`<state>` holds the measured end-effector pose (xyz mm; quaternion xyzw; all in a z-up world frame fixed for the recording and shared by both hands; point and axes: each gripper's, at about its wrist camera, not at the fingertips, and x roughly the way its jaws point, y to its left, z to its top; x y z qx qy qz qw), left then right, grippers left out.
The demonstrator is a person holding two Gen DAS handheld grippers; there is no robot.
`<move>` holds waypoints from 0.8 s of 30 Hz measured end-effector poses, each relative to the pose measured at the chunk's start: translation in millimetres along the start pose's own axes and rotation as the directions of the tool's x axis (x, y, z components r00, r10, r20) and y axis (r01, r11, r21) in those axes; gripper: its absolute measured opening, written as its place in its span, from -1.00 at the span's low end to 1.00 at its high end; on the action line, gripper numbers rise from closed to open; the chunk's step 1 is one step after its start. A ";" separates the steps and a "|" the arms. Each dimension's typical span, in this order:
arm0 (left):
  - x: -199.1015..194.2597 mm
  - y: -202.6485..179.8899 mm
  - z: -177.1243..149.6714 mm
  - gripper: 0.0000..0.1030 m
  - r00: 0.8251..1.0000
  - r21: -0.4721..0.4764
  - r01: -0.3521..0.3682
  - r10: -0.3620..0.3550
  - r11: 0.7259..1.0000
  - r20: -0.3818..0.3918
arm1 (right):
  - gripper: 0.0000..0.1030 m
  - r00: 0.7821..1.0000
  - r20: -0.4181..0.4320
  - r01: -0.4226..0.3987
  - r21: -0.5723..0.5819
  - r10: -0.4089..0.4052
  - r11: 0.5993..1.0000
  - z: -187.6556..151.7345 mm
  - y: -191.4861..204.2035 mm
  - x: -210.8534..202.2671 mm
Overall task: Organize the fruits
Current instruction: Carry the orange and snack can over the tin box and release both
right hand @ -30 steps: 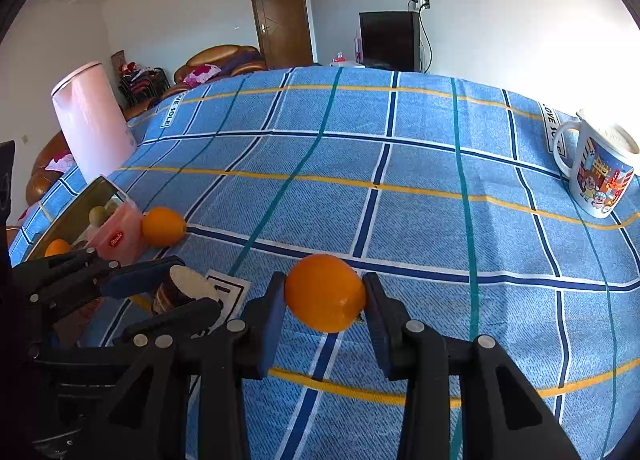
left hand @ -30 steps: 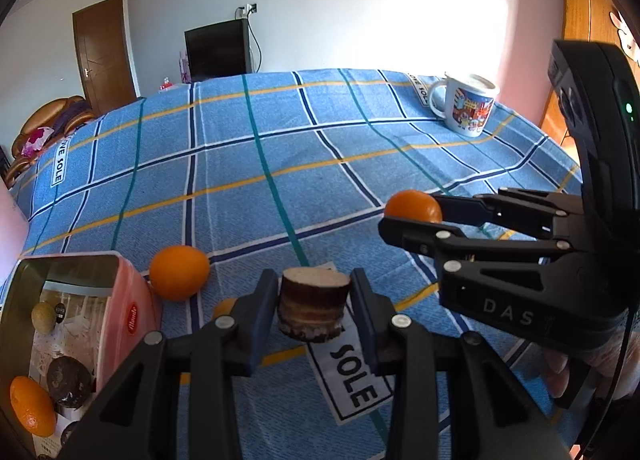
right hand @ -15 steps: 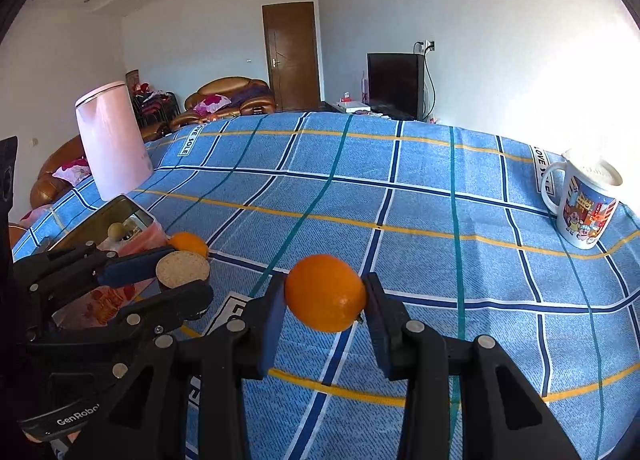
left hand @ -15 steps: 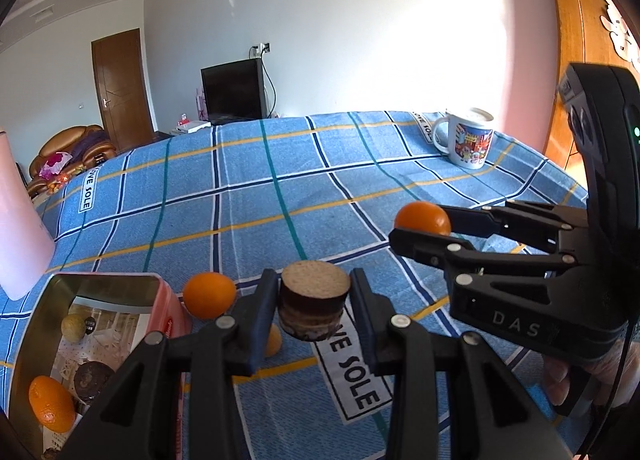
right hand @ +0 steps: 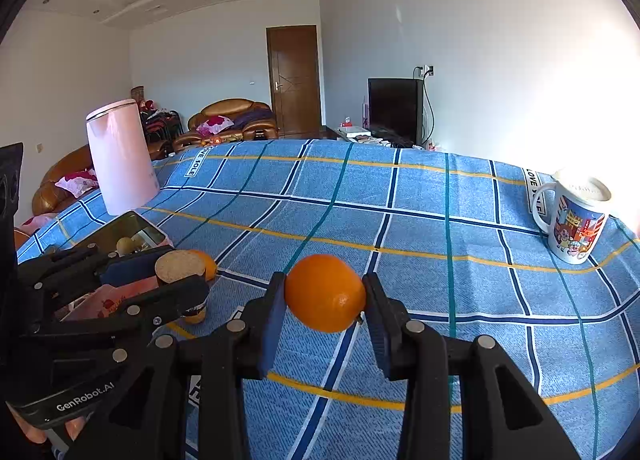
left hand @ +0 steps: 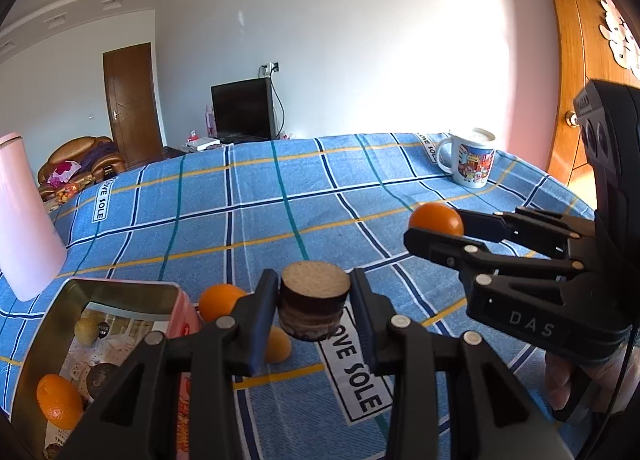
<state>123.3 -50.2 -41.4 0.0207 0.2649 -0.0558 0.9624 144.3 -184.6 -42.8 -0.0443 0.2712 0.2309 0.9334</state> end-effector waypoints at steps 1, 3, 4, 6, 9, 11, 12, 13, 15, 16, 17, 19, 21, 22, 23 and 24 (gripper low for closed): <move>-0.7 0.1 -0.2 -0.26 1.000 -0.001 -0.002 0.002 1.000 0.004 | -0.22 1.000 0.006 -0.001 -0.001 0.001 1.000 0.0 0.1 -1.2; -2.8 0.5 -0.4 -0.26 1.000 -0.002 -0.005 0.005 1.000 0.015 | -0.22 1.000 0.017 0.000 -0.003 0.000 1.000 -0.2 0.8 -3.4; -4.0 0.7 -0.4 -0.26 1.000 -0.002 -0.008 0.008 1.000 0.021 | -0.22 1.000 0.023 0.001 -0.003 -0.001 1.000 -0.2 0.5 -4.1; -6.7 0.9 -0.6 -0.26 0.999 -0.003 -0.013 0.013 1.000 0.035 | -0.22 0.999 0.036 0.002 -0.004 -0.002 1.000 -0.5 0.3 -5.7; -9.9 0.6 -0.9 -0.26 0.999 -0.002 -0.017 0.017 1.000 0.051 | -0.22 0.999 0.054 0.006 -0.007 -0.005 1.000 -0.6 0.7 -8.7; -12.1 0.8 -1.3 -0.26 0.998 -0.003 -0.019 0.019 1.000 0.060 | -0.22 0.998 0.061 0.011 -0.009 -0.010 1.000 -0.3 1.4 -10.1; -12.8 1.0 -1.2 -0.26 0.998 -0.005 -0.020 0.020 1.000 0.064 | -0.22 0.998 0.066 0.013 -0.010 -0.012 1.000 -0.3 1.7 -10.9; -13.8 1.4 -1.4 -0.26 0.997 -0.006 -0.022 0.023 1.000 0.070 | -0.22 0.997 0.070 0.015 -0.011 -0.014 1.000 -0.5 1.9 -11.8; -16.1 2.2 -1.6 -0.26 0.996 -0.010 -0.026 0.027 1.000 0.080 | -0.22 0.997 0.078 0.019 -0.011 -0.018 1.000 -0.5 2.0 -13.2; -17.2 2.8 -1.8 -0.26 0.996 -0.012 -0.027 0.028 1.000 0.086 | -0.22 0.997 0.081 0.020 -0.011 -0.019 1.000 -0.8 1.8 -14.1; -17.7 2.8 -1.6 -0.26 0.996 -0.014 -0.027 0.028 1.000 0.090 | -0.22 0.996 0.085 0.022 -0.011 -0.021 1.000 -0.8 1.6 -14.7; -19.6 3.6 -1.9 -0.26 0.995 -0.017 -0.031 0.032 0.999 0.099 | -0.22 0.996 0.088 0.026 -0.012 -0.025 1.000 -0.8 1.6 -15.1; -20.8 3.9 -2.1 -0.26 0.994 -0.019 -0.032 0.034 0.999 0.105 | -0.22 0.995 0.092 0.028 -0.012 -0.027 1.000 -1.0 2.4 -16.0; -21.5 4.2 -2.2 -0.26 0.994 -0.020 -0.034 0.036 0.999 0.108 | -0.22 0.995 0.093 0.026 -0.013 -0.025 1.000 -1.2 2.6 -16.7; -22.3 4.7 -2.6 -0.26 0.993 -0.021 -0.035 0.037 0.999 0.110 | -0.22 0.995 0.095 0.026 -0.015 -0.025 1.000 -1.4 3.6 -17.2; -23.0 5.2 -2.9 -0.26 0.993 -0.022 -0.034 0.037 0.999 0.111 | -0.22 0.995 0.097 0.028 -0.018 -0.026 0.999 -1.8 4.9 -18.1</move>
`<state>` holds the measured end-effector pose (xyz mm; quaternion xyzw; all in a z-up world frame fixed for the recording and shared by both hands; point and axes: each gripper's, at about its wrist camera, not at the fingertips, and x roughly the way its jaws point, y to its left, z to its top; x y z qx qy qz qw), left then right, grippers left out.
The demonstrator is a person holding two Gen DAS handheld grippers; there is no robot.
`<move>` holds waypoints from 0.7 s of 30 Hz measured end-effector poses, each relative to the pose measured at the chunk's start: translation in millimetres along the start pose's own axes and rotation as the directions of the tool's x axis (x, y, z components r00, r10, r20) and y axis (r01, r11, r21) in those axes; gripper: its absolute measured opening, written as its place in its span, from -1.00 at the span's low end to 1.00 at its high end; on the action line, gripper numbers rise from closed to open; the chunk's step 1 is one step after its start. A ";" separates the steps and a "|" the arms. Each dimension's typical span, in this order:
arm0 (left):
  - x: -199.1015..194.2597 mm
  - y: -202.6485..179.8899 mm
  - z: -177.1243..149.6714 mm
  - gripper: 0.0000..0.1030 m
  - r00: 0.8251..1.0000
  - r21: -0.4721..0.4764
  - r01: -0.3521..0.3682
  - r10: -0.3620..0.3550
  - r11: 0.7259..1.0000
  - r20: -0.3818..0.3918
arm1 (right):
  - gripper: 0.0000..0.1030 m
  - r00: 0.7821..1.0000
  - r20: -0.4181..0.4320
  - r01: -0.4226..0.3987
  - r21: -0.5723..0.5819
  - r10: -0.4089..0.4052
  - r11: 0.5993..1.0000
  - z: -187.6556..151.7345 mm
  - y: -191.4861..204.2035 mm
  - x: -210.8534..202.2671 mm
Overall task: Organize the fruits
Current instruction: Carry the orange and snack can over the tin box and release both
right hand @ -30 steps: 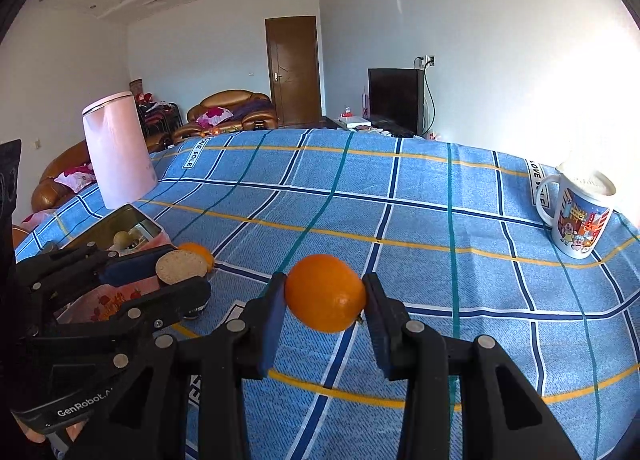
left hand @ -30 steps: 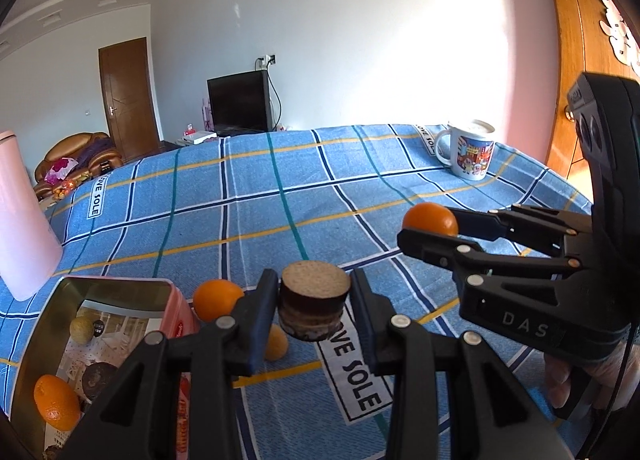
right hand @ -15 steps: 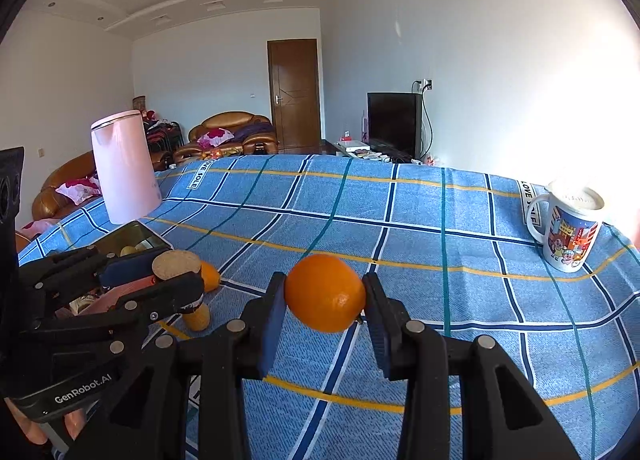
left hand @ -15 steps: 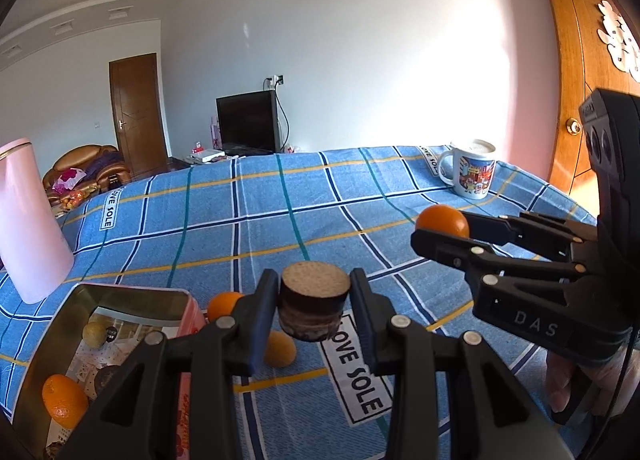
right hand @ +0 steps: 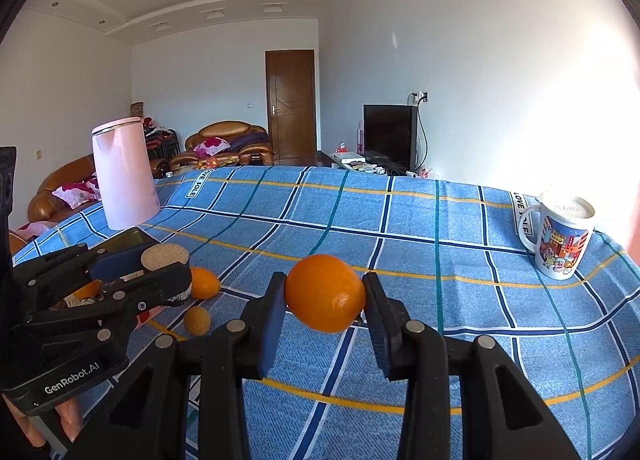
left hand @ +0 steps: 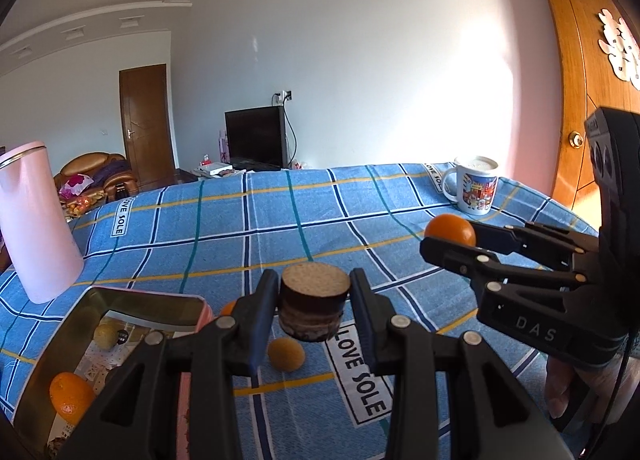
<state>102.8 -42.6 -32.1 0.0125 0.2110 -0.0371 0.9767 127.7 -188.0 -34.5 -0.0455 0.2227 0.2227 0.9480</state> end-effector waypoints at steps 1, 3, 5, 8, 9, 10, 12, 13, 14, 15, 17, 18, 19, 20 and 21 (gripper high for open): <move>-0.7 0.3 -0.7 -0.26 1.000 0.000 0.000 0.000 1.000 0.001 | -0.22 1.000 0.002 0.000 -0.002 0.000 1.000 -0.6 0.8 -0.7; -2.1 1.6 -1.0 -0.26 1.000 -0.001 0.000 0.000 1.000 0.003 | -0.22 1.000 0.003 -0.001 -0.003 0.001 1.000 -1.0 2.4 -1.8; -3.5 2.6 -1.9 -0.26 1.000 -0.002 0.000 0.000 1.000 0.004 | -0.22 1.000 0.002 -0.005 -0.002 0.005 1.000 -1.1 3.4 -2.4; -5.7 5.0 -2.6 -0.26 1.000 -0.007 0.000 0.000 1.000 0.008 | -0.22 1.000 -0.001 -0.009 -0.014 0.009 1.000 -2.0 10.2 -4.6; -6.3 5.7 -2.8 -0.26 1.000 -0.008 0.002 -0.002 1.000 0.008 | -0.22 1.000 -0.001 -0.011 -0.019 0.011 1.000 -2.3 12.8 -5.2; -7.0 6.6 -3.1 -0.26 1.000 -0.009 0.003 -0.003 1.000 0.007 | -0.22 1.000 -0.003 -0.013 -0.023 0.013 1.000 -2.7 15.4 -5.6; -8.4 8.2 -3.5 -0.26 1.000 -0.013 0.002 -0.002 1.000 0.009 | -0.22 1.000 -0.006 -0.019 -0.030 0.018 0.999 -3.0 20.2 -5.7; -9.3 9.5 -3.6 -0.26 1.000 -0.016 0.001 0.000 1.000 0.008 | -0.22 1.000 -0.007 -0.022 -0.033 0.022 0.999 -3.3 22.5 -5.7; -10.1 10.9 -4.0 -0.26 1.000 -0.017 -0.003 0.003 1.000 0.007 | -0.22 1.000 -0.010 -0.028 -0.037 0.027 0.999 -3.5 25.2 -5.4; -10.8 12.7 -4.6 -0.26 1.000 -0.019 -0.008 0.008 1.000 0.004 | -0.22 0.999 -0.014 -0.032 -0.042 0.031 0.999 -3.7 28.2 -5.1; -12.5 17.5 -5.7 -0.26 1.000 -0.029 -0.011 0.011 1.000 0.002 | -0.22 0.999 -0.018 -0.040 -0.053 0.039 0.998 -3.8 34.3 -4.8; -13.3 20.0 -6.1 -0.26 1.000 -0.033 -0.014 0.014 0.999 0.002 | -0.22 0.999 -0.020 -0.045 -0.057 0.044 0.997 -3.8 36.9 -4.4; -13.8 22.2 -6.4 -0.26 1.000 -0.037 -0.017 0.018 0.999 0.001 | -0.22 0.999 -0.022 -0.048 -0.060 0.047 0.997 -4.0 39.2 -4.1; -14.8 24.6 -7.1 -0.26 1.000 -0.040 -0.020 0.020 0.999 -0.001 | -0.22 0.998 -0.023 -0.051 -0.063 0.050 0.997 -4.1 41.6 -3.8; -15.7 26.9 -7.6 -0.26 1.000 -0.043 -0.023 0.023 0.999 -0.003 | -0.22 0.998 -0.023 -0.054 -0.066 0.052 0.996 -4.0 44.0 -3.5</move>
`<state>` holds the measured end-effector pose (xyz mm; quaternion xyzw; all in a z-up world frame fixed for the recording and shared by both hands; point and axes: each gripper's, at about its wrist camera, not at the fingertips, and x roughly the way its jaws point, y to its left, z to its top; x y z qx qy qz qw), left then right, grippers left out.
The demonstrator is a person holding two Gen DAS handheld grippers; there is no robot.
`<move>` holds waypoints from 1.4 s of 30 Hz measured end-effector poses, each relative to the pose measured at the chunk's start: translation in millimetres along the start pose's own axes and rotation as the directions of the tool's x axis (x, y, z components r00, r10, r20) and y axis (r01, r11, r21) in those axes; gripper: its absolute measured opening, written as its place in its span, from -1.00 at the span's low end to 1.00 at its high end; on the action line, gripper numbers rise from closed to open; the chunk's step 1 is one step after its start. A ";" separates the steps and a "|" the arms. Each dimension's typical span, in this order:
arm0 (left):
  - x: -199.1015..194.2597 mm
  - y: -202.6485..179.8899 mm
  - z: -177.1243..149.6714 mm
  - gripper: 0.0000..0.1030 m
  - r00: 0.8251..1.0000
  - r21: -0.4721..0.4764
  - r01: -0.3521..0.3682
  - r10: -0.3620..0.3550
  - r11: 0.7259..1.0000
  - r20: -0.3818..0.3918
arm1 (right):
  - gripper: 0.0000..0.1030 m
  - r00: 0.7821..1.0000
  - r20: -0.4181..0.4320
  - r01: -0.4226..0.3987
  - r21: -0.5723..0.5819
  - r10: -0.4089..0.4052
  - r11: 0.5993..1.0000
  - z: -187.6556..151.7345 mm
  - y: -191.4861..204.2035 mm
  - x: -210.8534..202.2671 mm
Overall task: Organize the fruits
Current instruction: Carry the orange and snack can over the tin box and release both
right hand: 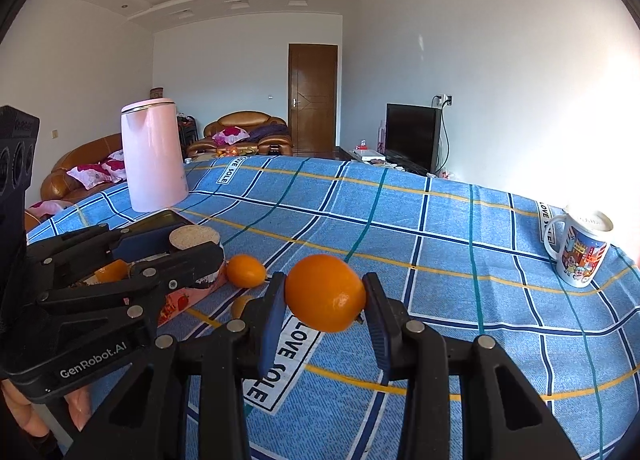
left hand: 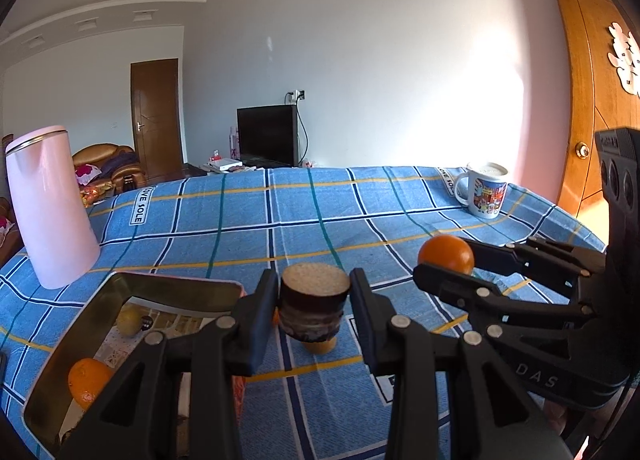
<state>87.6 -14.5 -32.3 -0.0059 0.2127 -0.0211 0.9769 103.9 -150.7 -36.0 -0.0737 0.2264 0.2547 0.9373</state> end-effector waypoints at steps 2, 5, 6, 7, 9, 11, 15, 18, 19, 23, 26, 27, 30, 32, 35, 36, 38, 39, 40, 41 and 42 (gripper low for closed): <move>-1.8 4.2 -1.2 -0.29 1.000 -0.005 -0.007 0.007 1.000 -0.001 | -0.22 1.000 -0.002 -0.009 -0.002 0.009 1.000 0.6 4.1 1.1; -6.0 12.7 -3.9 -0.29 1.000 -0.009 -0.023 0.023 1.000 -0.010 | -0.22 0.999 -0.014 -0.033 -0.002 0.033 0.999 2.8 12.4 5.4; -8.7 16.6 -4.9 -0.29 1.000 -0.015 -0.026 0.025 1.000 -0.010 | -0.22 0.999 -0.017 -0.040 -0.006 0.040 0.999 4.1 16.2 6.8; -11.5 20.2 -5.9 -0.29 1.000 -0.018 -0.025 0.025 1.000 -0.008 | -0.22 0.999 -0.017 -0.047 -0.012 0.047 0.999 5.9 20.3 7.8; -15.3 27.9 -7.7 -0.29 0.999 -0.022 -0.038 0.038 0.999 -0.011 | -0.22 0.998 -0.013 -0.062 -0.022 0.062 0.998 10.2 28.4 9.0; -17.6 37.8 -8.8 -0.29 0.998 -0.038 -0.052 0.051 0.998 -0.021 | -0.22 0.997 -0.011 -0.079 -0.028 0.079 0.996 14.4 36.2 10.3; -24.8 59.2 -9.6 -0.29 0.996 -0.063 -0.089 0.087 0.994 -0.033 | -0.22 0.994 -0.020 -0.112 -0.053 0.111 0.992 20.4 54.2 17.1; -29.7 79.6 -8.8 -0.29 0.992 -0.084 -0.124 0.120 0.989 -0.049 | -0.22 0.989 -0.036 -0.147 -0.072 0.145 0.987 23.5 70.1 23.7; -30.4 86.6 -8.5 -0.29 0.990 -0.090 -0.135 0.131 0.987 -0.057 | -0.22 0.987 -0.039 -0.156 -0.081 0.154 0.984 24.3 76.2 26.0; -27.4 109.0 -9.2 -0.29 0.982 -0.101 -0.168 0.158 0.981 -0.100 | -0.22 0.976 -0.076 -0.211 -0.104 0.204 0.972 25.1 99.3 39.2; -23.5 120.6 -11.7 -0.29 0.976 -0.105 -0.186 0.172 0.977 -0.132 | -0.22 0.969 -0.108 -0.234 -0.130 0.220 0.964 23.8 116.0 49.2; -21.8 123.2 -12.6 -0.29 0.976 -0.107 -0.185 0.169 0.977 -0.140 | -0.22 0.967 -0.120 -0.240 -0.137 0.224 0.961 22.7 121.2 52.2; -17.8 127.8 -15.0 -0.29 0.974 -0.107 -0.180 0.162 0.978 -0.161 | -0.22 0.959 -0.151 -0.260 -0.149 0.238 0.954 20.2 132.9 61.6; -15.9 128.6 -16.4 -0.29 0.972 -0.104 -0.180 0.161 0.978 -0.169 | -0.22 0.955 -0.179 -0.264 -0.160 0.236 0.951 17.9 139.4 67.8; -12.7 130.7 -18.8 -0.28 0.968 -0.101 -0.189 0.168 0.977 -0.185 | -0.21 0.948 -0.212 -0.274 -0.173 0.236 0.946 16.0 147.3 75.1; -12.8 131.3 -19.6 -0.26 0.966 -0.102 -0.200 0.178 0.974 -0.188 | -0.20 0.943 -0.225 -0.287 -0.168 0.247 0.943 15.9 149.0 76.6; -15.0 132.8 -20.1 -0.09 0.967 -0.119 -0.203 0.179 0.972 -0.183 | -0.20 0.929 -0.244 -0.322 -0.161 0.279 0.933 16.3 151.7 77.5; -18.4 132.3 -19.2 0.05 0.970 -0.128 -0.197 0.174 0.972 -0.171 | -0.17 0.929 -0.240 -0.323 -0.164 0.280 0.932 16.8 151.3 74.9; -21.9 130.2 -17.8 0.18 0.973 -0.132 -0.194 0.173 0.972 -0.155 | -0.16 0.936 -0.225 -0.312 -0.169 0.271 0.935 17.8 147.9 70.2; -24.9 127.0 -15.9 0.25 0.974 -0.130 -0.195 0.177 0.972 -0.142 | -0.16 0.941 -0.212 -0.301 -0.169 0.264 0.938 19.1 141.3 64.8; -27.9 122.8 -13.7 0.35 0.975 -0.125 -0.197 0.182 0.972 -0.127 | -0.16 0.947 -0.198 -0.288 -0.164 0.254 0.943 20.3 131.6 59.5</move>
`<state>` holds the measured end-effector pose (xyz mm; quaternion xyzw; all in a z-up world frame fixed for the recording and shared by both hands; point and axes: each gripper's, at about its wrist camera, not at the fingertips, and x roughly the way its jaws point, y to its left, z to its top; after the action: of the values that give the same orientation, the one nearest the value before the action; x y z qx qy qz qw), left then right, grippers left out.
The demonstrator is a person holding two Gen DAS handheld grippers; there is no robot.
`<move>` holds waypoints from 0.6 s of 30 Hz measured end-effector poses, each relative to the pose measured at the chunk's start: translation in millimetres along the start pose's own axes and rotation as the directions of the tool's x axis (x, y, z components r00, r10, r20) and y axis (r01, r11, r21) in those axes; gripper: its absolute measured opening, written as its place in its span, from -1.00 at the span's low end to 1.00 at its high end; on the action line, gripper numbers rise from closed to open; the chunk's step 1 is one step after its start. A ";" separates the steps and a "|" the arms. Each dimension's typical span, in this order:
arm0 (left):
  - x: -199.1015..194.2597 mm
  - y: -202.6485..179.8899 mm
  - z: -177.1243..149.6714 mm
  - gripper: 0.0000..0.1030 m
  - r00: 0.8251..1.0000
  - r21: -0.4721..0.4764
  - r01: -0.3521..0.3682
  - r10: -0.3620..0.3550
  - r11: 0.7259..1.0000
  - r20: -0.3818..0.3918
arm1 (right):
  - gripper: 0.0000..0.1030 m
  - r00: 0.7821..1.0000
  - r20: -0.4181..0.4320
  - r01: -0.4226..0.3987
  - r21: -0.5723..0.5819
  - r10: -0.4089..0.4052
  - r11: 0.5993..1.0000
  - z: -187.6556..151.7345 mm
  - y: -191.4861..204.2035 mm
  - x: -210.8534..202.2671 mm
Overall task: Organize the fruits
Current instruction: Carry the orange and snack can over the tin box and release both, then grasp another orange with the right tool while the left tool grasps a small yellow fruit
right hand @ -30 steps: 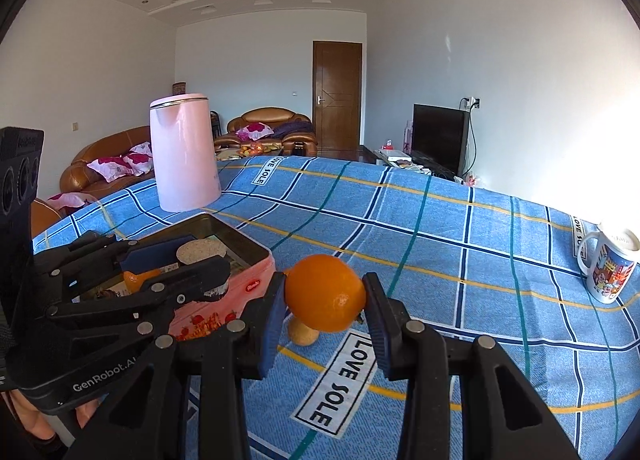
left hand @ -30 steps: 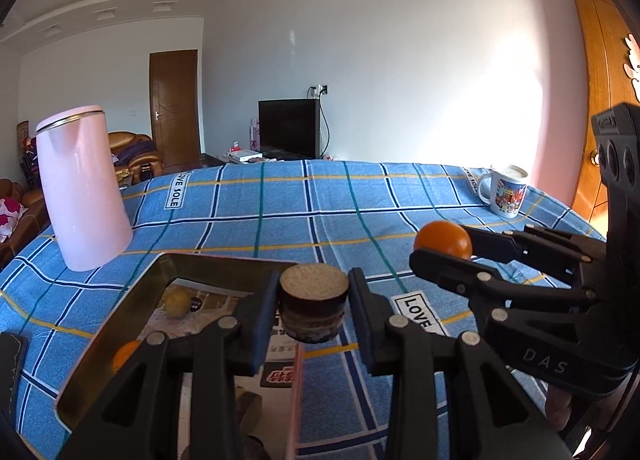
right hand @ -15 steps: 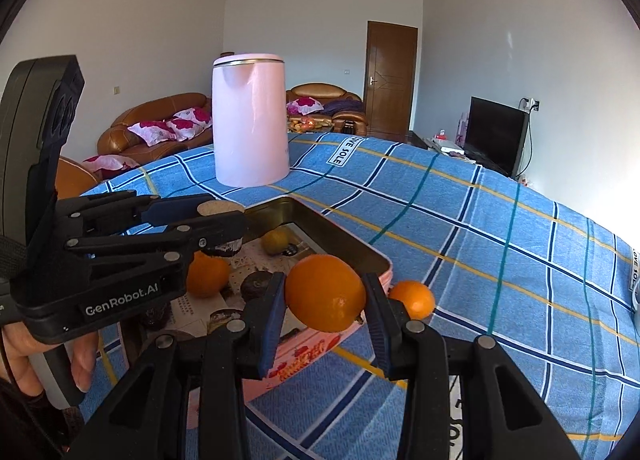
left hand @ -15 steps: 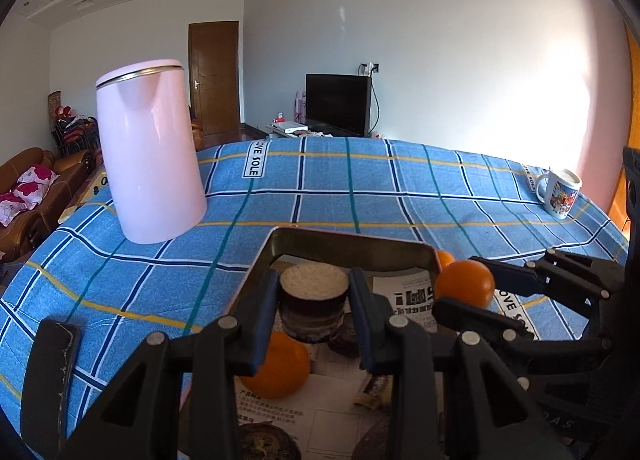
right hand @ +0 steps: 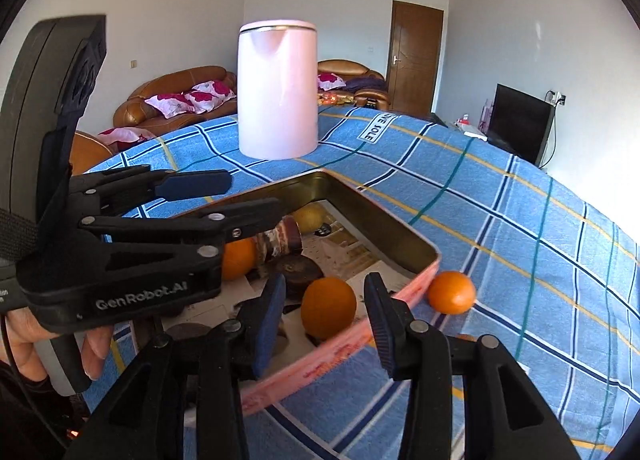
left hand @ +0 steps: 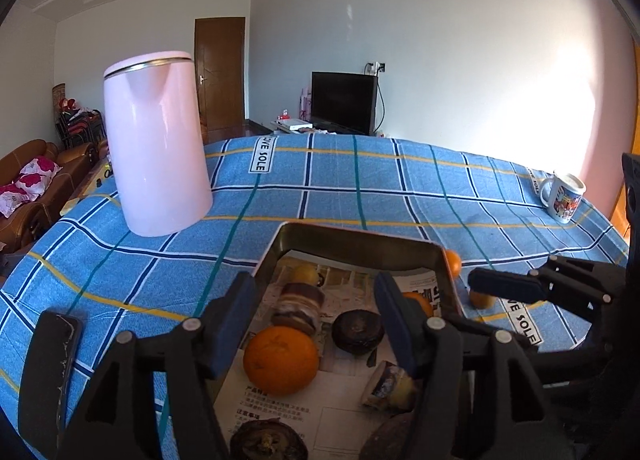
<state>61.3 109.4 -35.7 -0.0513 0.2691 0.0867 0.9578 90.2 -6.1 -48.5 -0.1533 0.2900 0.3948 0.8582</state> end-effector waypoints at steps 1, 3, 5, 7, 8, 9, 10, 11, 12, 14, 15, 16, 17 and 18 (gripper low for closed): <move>-3.7 -4.9 1.1 0.44 1.000 0.005 0.000 0.000 1.000 0.014 | -0.16 1.000 0.009 0.023 0.012 -0.023 1.000 -2.2 -10.4 -7.8; -7.6 -14.4 3.6 0.50 0.999 0.012 0.015 -0.016 1.000 0.030 | -0.15 0.995 0.009 0.098 0.040 -0.099 0.994 -7.6 -35.7 -20.6; -8.7 -24.6 5.4 0.50 0.999 0.019 0.030 -0.030 0.999 0.035 | -0.15 0.985 -0.018 0.174 0.062 -0.173 0.983 -12.9 -60.8 -27.2; -6.3 -34.3 6.9 0.50 0.999 0.035 0.042 -0.043 0.999 0.029 | -0.15 0.976 -0.045 0.216 0.079 -0.213 0.973 -16.7 -81.2 -28.5; -4.6 -38.0 7.5 0.50 0.999 0.042 0.045 -0.046 0.998 0.025 | -0.15 0.975 -0.053 0.221 0.080 -0.217 0.972 -17.2 -86.7 -27.2; -3.1 -40.5 8.3 0.50 0.999 0.047 0.045 -0.046 0.998 0.019 | -0.15 0.975 -0.065 0.215 0.068 -0.211 0.974 -17.0 -88.9 -23.1; -1.7 -41.7 9.1 0.50 0.999 0.052 0.043 -0.044 0.998 0.015 | -0.15 0.976 -0.077 0.206 0.049 -0.202 0.977 -16.3 -88.2 -18.5; -0.5 -42.2 10.2 0.50 0.999 0.058 0.038 -0.039 0.998 0.013 | -0.15 0.977 -0.091 0.195 0.032 -0.191 0.980 -14.6 -86.8 -11.3; 0.6 -41.6 11.7 0.50 0.999 0.062 0.029 -0.030 0.998 0.012 | -0.15 0.979 -0.102 0.179 0.020 -0.176 0.984 -12.9 -85.1 -4.4; 1.9 -37.9 15.9 0.51 1.000 0.058 0.017 -0.018 0.998 0.013 | -0.15 0.983 -0.115 0.148 0.006 -0.146 0.989 -7.9 -82.0 9.2; 2.5 -35.7 17.9 0.53 1.000 0.055 0.015 -0.015 0.998 0.011 | -0.15 0.985 -0.124 0.123 0.008 -0.121 0.992 -5.1 -81.3 16.2; 2.4 -33.9 19.7 0.53 1.000 0.053 0.012 -0.013 0.999 0.012 | -0.15 0.986 -0.136 0.100 0.015 -0.097 0.995 -4.2 -81.5 24.2; 1.7 -33.2 20.9 0.53 1.000 0.052 0.011 -0.011 0.999 0.015 | -0.15 0.985 -0.155 0.086 0.020 -0.082 0.996 -3.4 -83.2 31.3; 1.2 -32.8 22.0 0.53 1.000 0.053 0.012 -0.013 0.999 0.017 | -0.15 0.982 -0.176 0.080 0.022 -0.075 0.997 -2.2 -84.3 38.9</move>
<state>79.8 80.6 -15.9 -0.0266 0.2624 0.0742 0.9617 174.2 -38.3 -71.4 -0.1861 0.3638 0.3419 0.8462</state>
